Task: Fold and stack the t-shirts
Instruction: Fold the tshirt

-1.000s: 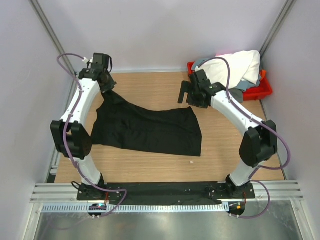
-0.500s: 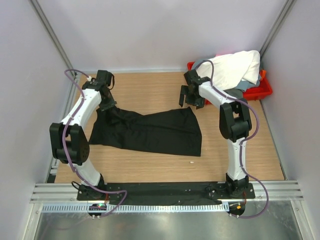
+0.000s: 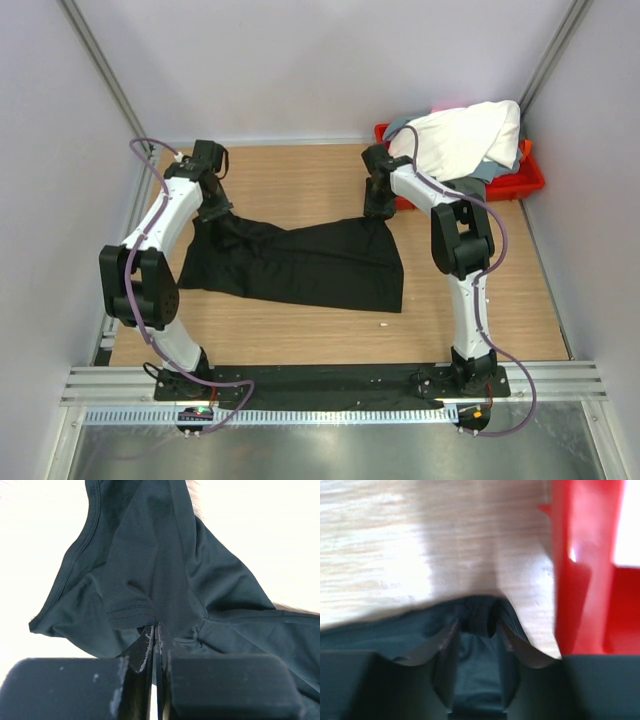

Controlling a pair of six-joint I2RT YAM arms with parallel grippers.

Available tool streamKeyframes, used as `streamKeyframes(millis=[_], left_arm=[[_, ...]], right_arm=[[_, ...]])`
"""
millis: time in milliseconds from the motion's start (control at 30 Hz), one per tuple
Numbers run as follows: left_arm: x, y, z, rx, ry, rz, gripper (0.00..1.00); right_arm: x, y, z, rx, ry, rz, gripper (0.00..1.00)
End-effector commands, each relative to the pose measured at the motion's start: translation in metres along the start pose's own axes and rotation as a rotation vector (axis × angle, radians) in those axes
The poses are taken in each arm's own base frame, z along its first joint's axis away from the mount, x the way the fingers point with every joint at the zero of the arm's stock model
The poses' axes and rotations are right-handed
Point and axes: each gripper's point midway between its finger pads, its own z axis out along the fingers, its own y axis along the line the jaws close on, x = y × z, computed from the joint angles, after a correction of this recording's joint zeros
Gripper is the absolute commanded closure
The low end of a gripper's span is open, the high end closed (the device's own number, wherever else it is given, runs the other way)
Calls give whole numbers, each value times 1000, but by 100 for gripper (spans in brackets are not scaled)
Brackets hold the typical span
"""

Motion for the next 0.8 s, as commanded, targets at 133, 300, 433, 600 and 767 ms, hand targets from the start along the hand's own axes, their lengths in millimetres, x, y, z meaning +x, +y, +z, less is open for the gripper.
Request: streamKeyframes(millis=[133, 300, 433, 600, 767], left_arm=[[-8, 0, 1, -3, -17, 7, 100], [-12, 7, -1, -35, -31, 9, 100], [-24, 38, -1, -98, -44, -30, 100], [-41, 56, -6, -129, -64, -57, 100], [-58, 48, -12, -117, -86, -71, 100]], right_arm=[[-19, 5, 17, -16, -55, -24, 70], [-23, 4, 22, -31, -50, -17, 96], [-31, 15, 16, -76, -59, -9, 99], [-55, 32, 2, -137, -97, -13, 99], [-83, 47, -13, -188, -161, -35, 99]])
